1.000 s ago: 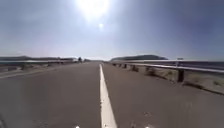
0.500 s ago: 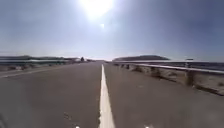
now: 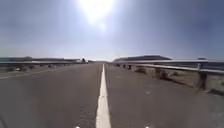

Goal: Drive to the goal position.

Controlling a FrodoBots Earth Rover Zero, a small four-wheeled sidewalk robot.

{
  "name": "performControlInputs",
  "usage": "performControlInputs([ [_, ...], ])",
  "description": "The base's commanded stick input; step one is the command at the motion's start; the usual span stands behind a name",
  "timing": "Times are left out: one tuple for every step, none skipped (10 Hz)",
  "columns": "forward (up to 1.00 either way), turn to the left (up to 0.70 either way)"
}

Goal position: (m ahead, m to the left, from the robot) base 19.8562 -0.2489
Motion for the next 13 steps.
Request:
performControlInputs([
  [0.7,0.0],
  [0.7,0.0],
  [0.7,0.0],
  [0.7,0.0],
  [0.7,0.0],
  [0.7,0.0],
  [0.7,0.0],
  [0.7,0.0],
  [0.7,0.0],
  [0.7,0.0],
  [0.7,0.0],
  [0.7,0.0],
  [0.7,0.0],
])
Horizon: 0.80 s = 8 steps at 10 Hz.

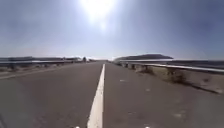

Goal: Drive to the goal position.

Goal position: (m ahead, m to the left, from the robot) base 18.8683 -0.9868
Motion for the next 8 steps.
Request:
performControlInputs([
  [0.7,0.0],
  [0.7,0.0],
  [0.7,0.0],
  [0.7,0.0],
  [0.7,0.0],
  [0.7,0.0],
  [0.7,0.27],
  [0.7,0.26],
])
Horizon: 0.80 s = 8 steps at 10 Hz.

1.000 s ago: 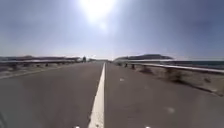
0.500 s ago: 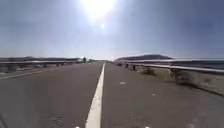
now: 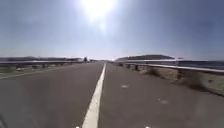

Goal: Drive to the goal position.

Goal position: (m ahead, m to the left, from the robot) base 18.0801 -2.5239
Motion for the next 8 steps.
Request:
performControlInputs([
  [0.7,0.16],
  [0.7,0.0],
  [0.7,0.0],
  [0.7,0.0],
  [0.7,0.0],
  [0.7,0.0],
  [0.7,0.0],
  [0.7,0.0],
])
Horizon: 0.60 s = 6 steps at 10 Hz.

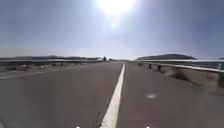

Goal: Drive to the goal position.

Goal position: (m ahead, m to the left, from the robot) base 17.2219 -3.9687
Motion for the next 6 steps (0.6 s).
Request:
performControlInputs([
  [0.7,0.0],
  [0.7,0.0],
  [0.7,0.0],
  [0.7,0.0],
  [0.7,0.0],
  [0.7,0.0],
])
